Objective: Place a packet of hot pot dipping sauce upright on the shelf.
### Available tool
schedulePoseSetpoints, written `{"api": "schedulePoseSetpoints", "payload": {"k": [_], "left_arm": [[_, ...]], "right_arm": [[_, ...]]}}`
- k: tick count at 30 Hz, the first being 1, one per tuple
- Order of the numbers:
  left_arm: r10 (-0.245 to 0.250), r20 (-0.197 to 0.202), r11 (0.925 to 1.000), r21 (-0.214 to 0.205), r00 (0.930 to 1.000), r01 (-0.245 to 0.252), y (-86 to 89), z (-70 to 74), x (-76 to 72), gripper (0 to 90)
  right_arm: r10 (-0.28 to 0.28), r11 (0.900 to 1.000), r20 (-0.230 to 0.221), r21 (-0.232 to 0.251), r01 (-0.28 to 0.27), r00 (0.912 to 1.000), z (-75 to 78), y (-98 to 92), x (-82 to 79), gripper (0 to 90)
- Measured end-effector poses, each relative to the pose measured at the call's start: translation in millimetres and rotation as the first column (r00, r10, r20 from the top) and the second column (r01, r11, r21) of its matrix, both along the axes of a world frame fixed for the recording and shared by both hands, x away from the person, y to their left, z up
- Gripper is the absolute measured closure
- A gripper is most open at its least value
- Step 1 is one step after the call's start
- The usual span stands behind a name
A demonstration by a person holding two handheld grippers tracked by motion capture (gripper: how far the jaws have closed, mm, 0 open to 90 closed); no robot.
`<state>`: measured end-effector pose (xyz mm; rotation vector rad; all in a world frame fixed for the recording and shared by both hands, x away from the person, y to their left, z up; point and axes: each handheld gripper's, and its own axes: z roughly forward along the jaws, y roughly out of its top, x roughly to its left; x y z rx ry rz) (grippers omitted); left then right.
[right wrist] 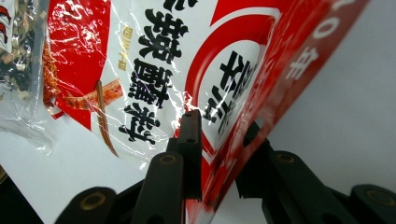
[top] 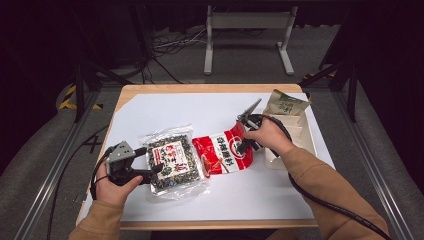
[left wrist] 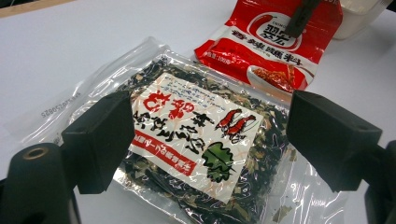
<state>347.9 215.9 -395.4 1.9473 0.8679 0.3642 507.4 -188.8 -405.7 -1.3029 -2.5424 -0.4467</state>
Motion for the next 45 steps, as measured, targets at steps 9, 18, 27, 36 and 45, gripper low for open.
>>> {"api": "schedulePoseSetpoints", "payload": {"k": [9, 18, 27, 36, 45], "left_arm": [[0.003, -0.001, 1.0000, -0.006, 1.0000, -0.003, 0.6, 0.7, -0.5, 15.9], [0.001, 0.001, 1.0000, -0.004, 1.0000, -0.001, -0.7, 0.6, 0.0, 16.0], [0.000, 0.003, 1.0000, -0.001, 1.0000, 0.000, -0.5, 0.9, 0.4, 15.9], [0.005, 0.002, 1.0000, -0.004, 1.0000, -0.005, 0.4, 1.5, -0.3, 16.0], [0.005, 0.003, 1.0000, -0.008, 1.0000, -0.005, 1.1, 1.4, 0.2, 16.0]], "right_arm": [[-0.006, 1.0000, 0.020, -0.004, 0.006, 0.9998, 4.4, -2.3, -0.3, 88.2], [-0.036, 0.9976, 0.039, 0.060, 0.033, 0.9986, 23.7, -11.7, -3.1, 88.4], [-0.030, 0.9934, 0.057, 0.113, 0.023, 0.9979, 42.8, -11.7, -7.5, 88.6], [0.007, 0.9859, 0.098, 0.166, -0.023, 0.9952, 68.4, -2.5, -18.7, 88.6], [0.040, 0.9770, 0.129, 0.203, -0.066, 0.9908, 88.3, 5.3, -25.8, 88.7]]}}
